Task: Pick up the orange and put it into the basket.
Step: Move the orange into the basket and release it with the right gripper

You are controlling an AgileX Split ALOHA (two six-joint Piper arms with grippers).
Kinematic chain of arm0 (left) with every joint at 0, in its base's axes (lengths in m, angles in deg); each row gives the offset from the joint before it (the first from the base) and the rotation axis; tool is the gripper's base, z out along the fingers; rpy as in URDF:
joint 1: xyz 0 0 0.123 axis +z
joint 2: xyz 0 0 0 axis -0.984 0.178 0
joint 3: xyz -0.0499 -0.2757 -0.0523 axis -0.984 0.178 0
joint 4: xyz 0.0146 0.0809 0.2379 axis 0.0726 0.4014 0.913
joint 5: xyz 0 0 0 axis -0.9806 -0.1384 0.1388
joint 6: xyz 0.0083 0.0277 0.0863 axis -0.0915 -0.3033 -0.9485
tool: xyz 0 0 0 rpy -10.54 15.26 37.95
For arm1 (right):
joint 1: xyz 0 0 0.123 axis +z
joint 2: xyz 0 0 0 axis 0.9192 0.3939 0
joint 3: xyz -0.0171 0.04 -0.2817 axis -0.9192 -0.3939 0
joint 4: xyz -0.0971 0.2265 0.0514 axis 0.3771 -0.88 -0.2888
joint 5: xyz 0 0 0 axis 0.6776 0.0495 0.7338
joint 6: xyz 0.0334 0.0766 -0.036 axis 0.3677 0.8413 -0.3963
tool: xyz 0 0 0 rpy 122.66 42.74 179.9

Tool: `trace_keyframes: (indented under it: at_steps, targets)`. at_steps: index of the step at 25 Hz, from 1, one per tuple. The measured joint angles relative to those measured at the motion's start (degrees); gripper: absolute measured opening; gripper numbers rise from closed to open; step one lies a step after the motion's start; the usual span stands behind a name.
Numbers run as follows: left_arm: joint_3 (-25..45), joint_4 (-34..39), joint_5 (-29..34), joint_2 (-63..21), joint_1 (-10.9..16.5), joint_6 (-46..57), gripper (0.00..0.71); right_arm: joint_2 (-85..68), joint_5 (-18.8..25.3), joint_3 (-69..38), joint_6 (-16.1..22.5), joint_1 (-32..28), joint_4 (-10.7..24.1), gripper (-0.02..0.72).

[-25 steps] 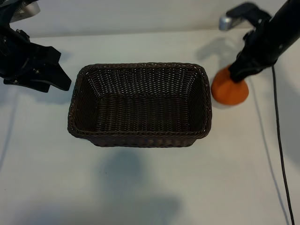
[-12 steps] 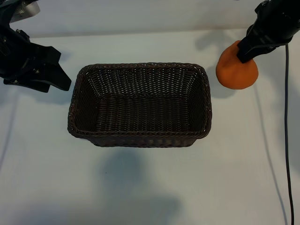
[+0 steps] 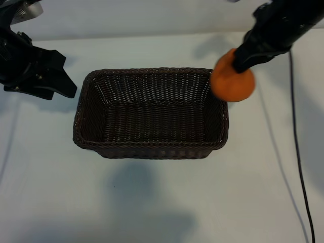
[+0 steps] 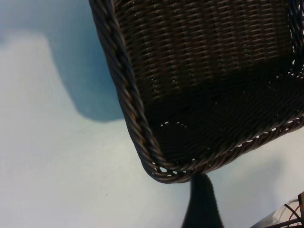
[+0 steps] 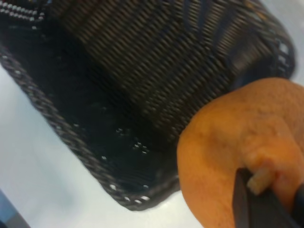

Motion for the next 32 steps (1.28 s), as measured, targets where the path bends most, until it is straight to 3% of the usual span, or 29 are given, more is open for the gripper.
trace_keyframes:
  at_steps: [10, 21, 32]
  targets:
    - [0.00, -0.05, 0.00, 0.00, 0.00, 0.00, 0.544, 0.00, -5.86, 0.00, 0.31, 10.15, -0.11, 0.050]
    - [0.00, -0.10, 0.00, 0.00, 0.00, -0.15, 0.544, 0.00, -16.96, 0.00, 0.98, 19.15, -0.30, 0.050]
    - [0.00, -0.10, 0.00, 0.00, 0.00, -0.15, 0.544, 4.98, -17.52, 0.00, 1.15, 20.22, -0.57, 0.050]
